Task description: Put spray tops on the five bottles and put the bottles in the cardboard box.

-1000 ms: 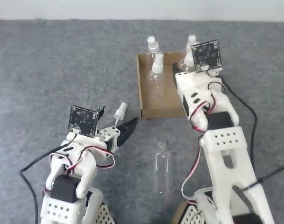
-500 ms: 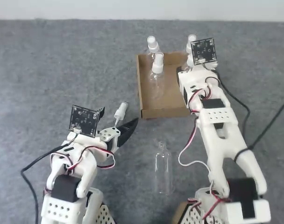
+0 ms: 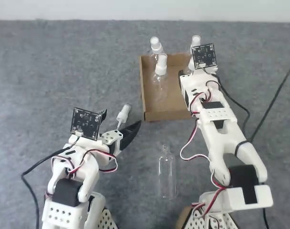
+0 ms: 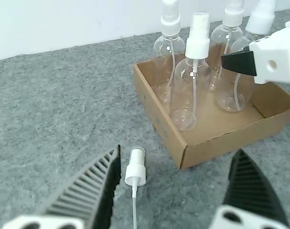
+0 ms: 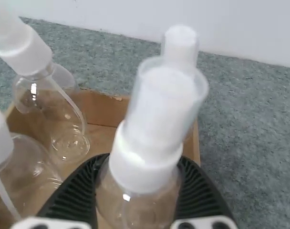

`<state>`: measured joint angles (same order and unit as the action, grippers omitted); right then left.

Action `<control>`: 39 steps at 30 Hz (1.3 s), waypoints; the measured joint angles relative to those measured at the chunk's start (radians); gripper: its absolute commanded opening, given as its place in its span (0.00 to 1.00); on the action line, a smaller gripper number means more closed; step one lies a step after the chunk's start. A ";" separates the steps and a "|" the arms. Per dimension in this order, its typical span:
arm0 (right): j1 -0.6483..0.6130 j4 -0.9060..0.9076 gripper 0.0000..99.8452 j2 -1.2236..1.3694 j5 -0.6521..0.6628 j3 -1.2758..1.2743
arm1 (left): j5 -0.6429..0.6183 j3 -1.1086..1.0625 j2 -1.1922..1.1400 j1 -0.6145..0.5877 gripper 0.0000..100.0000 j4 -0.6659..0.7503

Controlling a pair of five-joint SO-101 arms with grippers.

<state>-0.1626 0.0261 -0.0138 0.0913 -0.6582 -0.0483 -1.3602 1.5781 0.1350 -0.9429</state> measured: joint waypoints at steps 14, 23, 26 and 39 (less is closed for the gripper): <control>0.002 -0.025 0.01 0.051 0.002 0.000 | 0.000 0.000 0.000 0.000 0.33 0.000; 0.002 -0.025 0.01 0.051 0.002 0.000 | 0.000 0.000 0.000 0.000 0.33 0.000; 0.002 -0.025 0.01 0.051 0.002 0.000 | 0.000 0.000 0.000 0.000 0.33 0.000; 0.002 -0.025 0.01 0.051 0.002 0.000 | 0.000 0.000 0.000 0.000 0.33 0.000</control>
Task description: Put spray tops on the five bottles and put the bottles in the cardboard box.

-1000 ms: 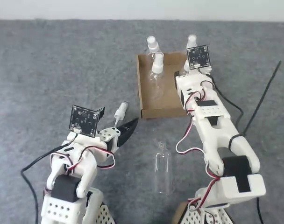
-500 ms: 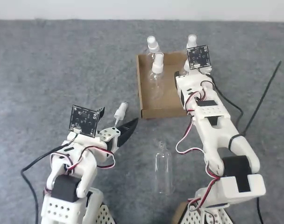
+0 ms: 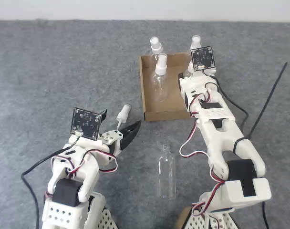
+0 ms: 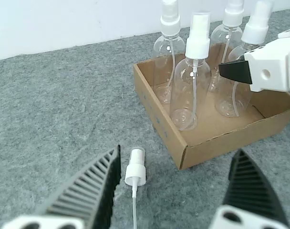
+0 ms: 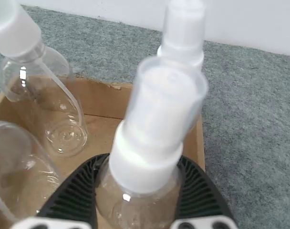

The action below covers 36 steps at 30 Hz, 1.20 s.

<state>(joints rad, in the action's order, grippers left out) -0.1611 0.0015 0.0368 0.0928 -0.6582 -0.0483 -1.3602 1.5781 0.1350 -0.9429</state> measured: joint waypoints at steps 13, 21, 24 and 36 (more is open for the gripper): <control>0.000 0.000 0.01 0.000 0.000 0.000 | 0.000 0.000 0.000 0.000 0.33 0.000; 0.037 0.000 0.01 0.000 0.000 0.011 | 0.000 0.000 0.000 0.000 0.33 0.000; 0.041 0.000 0.01 0.000 0.000 0.021 | 0.000 0.000 0.000 0.000 0.33 0.000; 0.038 0.000 0.01 0.000 0.000 0.021 | 0.000 0.000 0.000 0.000 0.33 0.000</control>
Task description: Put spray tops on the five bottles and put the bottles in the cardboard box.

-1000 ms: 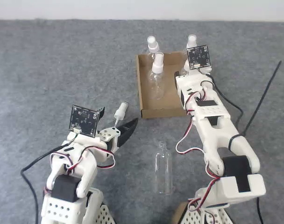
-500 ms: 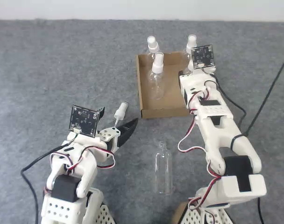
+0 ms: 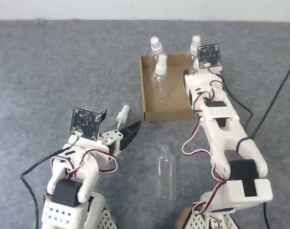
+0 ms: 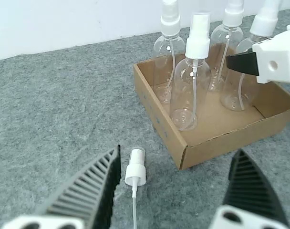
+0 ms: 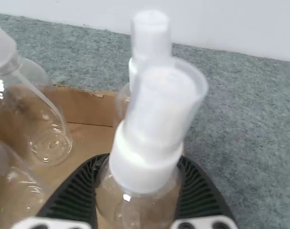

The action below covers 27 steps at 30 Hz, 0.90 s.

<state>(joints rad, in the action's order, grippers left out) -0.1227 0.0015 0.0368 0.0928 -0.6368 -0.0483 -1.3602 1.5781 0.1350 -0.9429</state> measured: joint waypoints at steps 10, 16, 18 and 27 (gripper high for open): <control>0.000 0.000 0.01 0.000 0.000 0.000 | 0.000 0.000 0.000 0.000 0.33 0.000; 0.000 0.000 0.01 0.000 0.000 0.000 | 0.000 0.000 0.000 0.000 0.33 0.000; 0.000 -0.003 0.01 0.000 0.000 0.000 | 0.000 0.000 0.000 0.000 0.33 0.000; 0.000 -0.095 0.01 0.002 0.000 -0.009 | 0.000 0.000 0.000 0.000 0.33 0.000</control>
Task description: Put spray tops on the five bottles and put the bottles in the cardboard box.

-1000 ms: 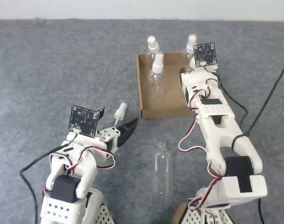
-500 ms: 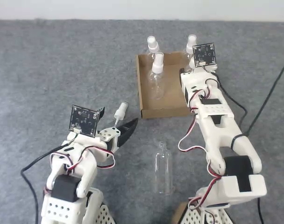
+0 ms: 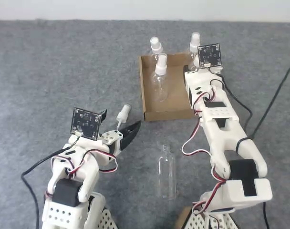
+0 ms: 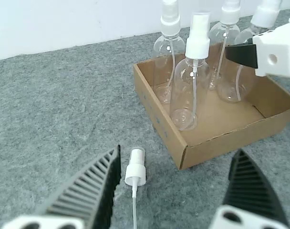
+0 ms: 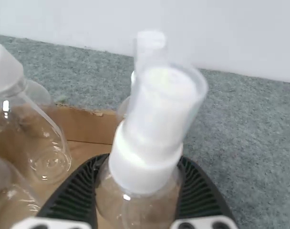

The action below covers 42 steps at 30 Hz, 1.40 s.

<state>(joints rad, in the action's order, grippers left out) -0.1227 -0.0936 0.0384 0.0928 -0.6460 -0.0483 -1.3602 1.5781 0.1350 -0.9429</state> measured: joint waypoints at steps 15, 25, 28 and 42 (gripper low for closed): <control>0.000 -0.002 0.01 0.049 0.000 0.000 | 0.000 0.000 0.000 0.000 0.33 0.000; 0.000 -0.002 0.14 0.049 0.003 0.000 | 0.000 0.000 0.000 0.000 0.33 0.000; -0.003 0.000 0.17 0.049 0.003 0.000 | 0.000 0.000 0.000 0.000 0.33 0.000; -0.014 0.028 0.27 0.049 0.003 0.000 | 0.000 0.000 0.000 0.000 0.33 0.000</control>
<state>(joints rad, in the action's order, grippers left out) -0.1366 -0.0660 0.0875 0.0959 -0.6460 -0.0483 -1.3602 1.5781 0.1350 -0.9429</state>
